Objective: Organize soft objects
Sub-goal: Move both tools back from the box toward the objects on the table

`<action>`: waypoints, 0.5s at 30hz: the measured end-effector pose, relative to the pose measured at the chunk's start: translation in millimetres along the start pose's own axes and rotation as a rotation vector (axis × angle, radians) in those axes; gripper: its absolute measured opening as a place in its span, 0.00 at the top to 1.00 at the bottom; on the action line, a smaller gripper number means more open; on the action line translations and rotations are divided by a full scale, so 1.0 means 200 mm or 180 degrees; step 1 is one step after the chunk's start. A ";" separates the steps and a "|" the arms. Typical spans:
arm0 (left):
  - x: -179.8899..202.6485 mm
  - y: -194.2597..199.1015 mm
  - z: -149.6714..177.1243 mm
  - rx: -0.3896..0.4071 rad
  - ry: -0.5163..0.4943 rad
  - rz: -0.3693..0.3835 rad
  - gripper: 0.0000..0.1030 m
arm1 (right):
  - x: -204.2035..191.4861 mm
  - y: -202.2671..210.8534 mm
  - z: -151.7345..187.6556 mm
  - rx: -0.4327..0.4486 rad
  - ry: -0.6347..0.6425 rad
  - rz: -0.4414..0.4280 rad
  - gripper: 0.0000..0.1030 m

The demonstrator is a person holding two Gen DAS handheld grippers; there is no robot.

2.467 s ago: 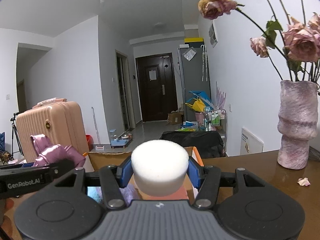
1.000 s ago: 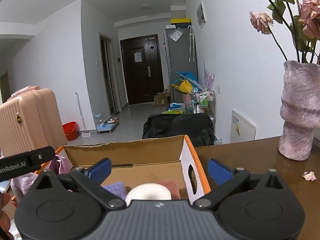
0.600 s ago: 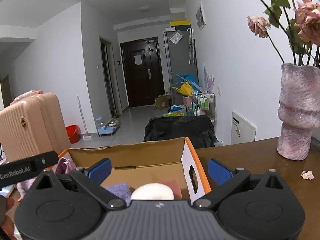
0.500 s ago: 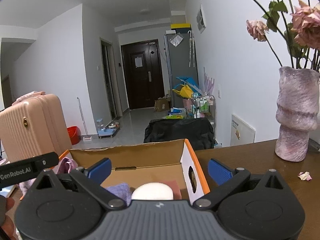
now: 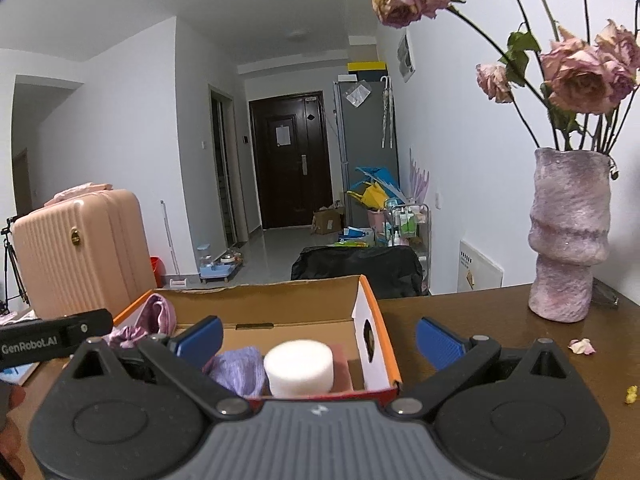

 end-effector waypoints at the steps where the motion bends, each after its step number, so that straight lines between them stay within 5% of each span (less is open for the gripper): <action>1: 0.00 0.01 0.00 -0.0003 -0.0008 0.0004 0.00 | 0.01 0.02 0.01 0.0007 0.0010 0.0000 0.00; 15: 0.02 0.26 0.10 -0.0068 -0.0051 0.0092 0.00 | 0.09 0.34 0.11 0.0242 0.0091 -0.0031 0.00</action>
Point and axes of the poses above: each gripper's, at about its wrist camera, not at the fingertips, and y roughly against the way its jaws point, x to its right, z to its underside, the point moved 4 cm from there along -y, roughly the way its jaws point, and after that the axes turned 13 degrees about z, right-handed, at the moved point
